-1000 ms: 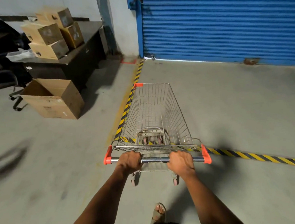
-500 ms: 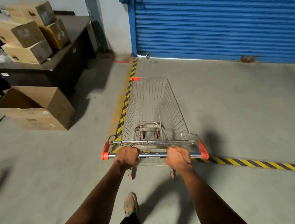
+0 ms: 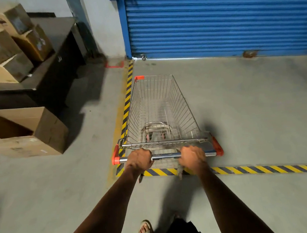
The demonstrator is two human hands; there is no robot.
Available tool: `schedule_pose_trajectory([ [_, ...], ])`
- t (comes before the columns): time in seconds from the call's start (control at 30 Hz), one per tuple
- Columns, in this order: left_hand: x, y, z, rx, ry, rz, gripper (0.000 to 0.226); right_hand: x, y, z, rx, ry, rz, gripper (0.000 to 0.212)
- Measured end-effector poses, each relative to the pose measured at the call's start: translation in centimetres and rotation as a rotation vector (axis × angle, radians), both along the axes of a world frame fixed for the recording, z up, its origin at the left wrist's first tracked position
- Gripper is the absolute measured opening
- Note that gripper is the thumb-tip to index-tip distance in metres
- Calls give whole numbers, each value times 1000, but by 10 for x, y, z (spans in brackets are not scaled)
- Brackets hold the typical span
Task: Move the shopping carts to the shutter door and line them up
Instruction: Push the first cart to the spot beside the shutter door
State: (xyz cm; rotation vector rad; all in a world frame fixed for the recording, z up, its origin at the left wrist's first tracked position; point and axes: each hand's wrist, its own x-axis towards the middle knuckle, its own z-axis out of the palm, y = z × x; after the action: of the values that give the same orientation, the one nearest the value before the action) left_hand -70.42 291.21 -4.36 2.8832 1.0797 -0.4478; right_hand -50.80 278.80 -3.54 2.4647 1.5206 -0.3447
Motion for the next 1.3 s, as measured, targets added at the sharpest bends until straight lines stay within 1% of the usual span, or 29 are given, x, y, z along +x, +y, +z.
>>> schedule_pose_trajectory([
  [0.13,22,36,-2,-3,-6,-14,34,22,36,0,13,-3,2,25],
  [0.27,40,65,-2,10,-7,-26,33,40,64,0,10,-12,4,21],
  [0.4,54,87,-9,28,-21,-25,34,58,82,-2,35,-45,50,20],
  [0.57,72,110,-11,59,-16,-30,38,77,102,-7,88,-23,71,21],
  [0.8,88,125,-14,45,-20,-19,36,95,117,-7,94,7,70,19],
  [1.3,76,139,-14,82,-22,-61,40,89,121,-14,73,60,95,25],
])
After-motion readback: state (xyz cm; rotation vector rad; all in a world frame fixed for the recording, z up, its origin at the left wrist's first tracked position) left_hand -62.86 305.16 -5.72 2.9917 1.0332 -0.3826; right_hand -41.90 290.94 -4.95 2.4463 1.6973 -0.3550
